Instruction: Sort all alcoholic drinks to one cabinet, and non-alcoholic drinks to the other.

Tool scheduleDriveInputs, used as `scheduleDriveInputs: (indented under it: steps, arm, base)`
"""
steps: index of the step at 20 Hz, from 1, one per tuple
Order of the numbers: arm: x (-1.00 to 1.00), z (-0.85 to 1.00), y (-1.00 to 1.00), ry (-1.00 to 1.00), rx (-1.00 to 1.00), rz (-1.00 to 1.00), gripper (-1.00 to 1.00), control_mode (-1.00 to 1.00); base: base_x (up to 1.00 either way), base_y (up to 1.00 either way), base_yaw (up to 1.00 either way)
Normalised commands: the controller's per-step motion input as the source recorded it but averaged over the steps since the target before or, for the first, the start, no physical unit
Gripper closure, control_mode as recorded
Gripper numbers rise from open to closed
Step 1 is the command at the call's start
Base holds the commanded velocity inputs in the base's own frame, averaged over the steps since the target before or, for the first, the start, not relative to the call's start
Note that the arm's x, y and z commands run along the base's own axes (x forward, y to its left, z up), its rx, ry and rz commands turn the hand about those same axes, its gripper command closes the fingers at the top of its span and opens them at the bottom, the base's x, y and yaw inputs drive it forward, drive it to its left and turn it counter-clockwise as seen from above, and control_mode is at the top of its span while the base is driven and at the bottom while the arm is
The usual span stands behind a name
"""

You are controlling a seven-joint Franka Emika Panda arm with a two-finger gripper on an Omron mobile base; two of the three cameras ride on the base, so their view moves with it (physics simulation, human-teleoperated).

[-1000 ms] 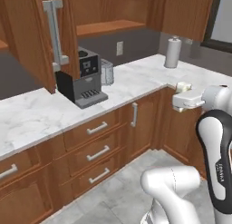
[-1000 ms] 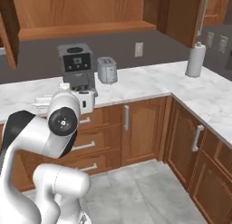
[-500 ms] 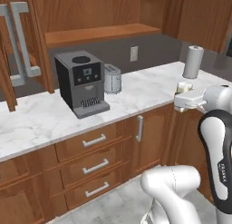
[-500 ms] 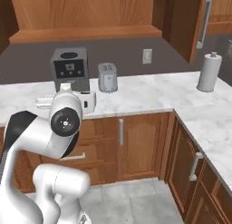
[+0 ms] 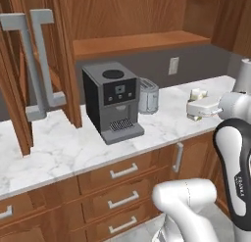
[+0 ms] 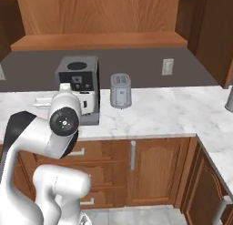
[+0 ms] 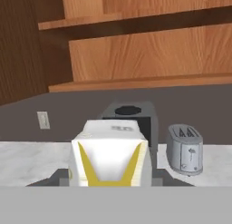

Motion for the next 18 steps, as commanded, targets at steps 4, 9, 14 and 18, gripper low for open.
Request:
scheduleDriveInputs:
  steps: [4,9,14,18]
  arm:
    - [0.00,0.00,0.00,0.00,0.00,0.00,1.00,1.00]
    - [0.00,0.00,0.00,0.00,0.00,0.00,1.00,1.00]
    - [0.00,0.00,0.00,0.00,0.00,0.00,1.00,1.00]
    - [0.00,0.00,0.00,0.00,0.00,0.00,1.00,1.00]
  base:
    - [0.72,0.00,0.17]
    - [0.54,-0.06,0.14]
    - [0.32,-0.13,0.13]
    - [0.33,-0.19,0.14]
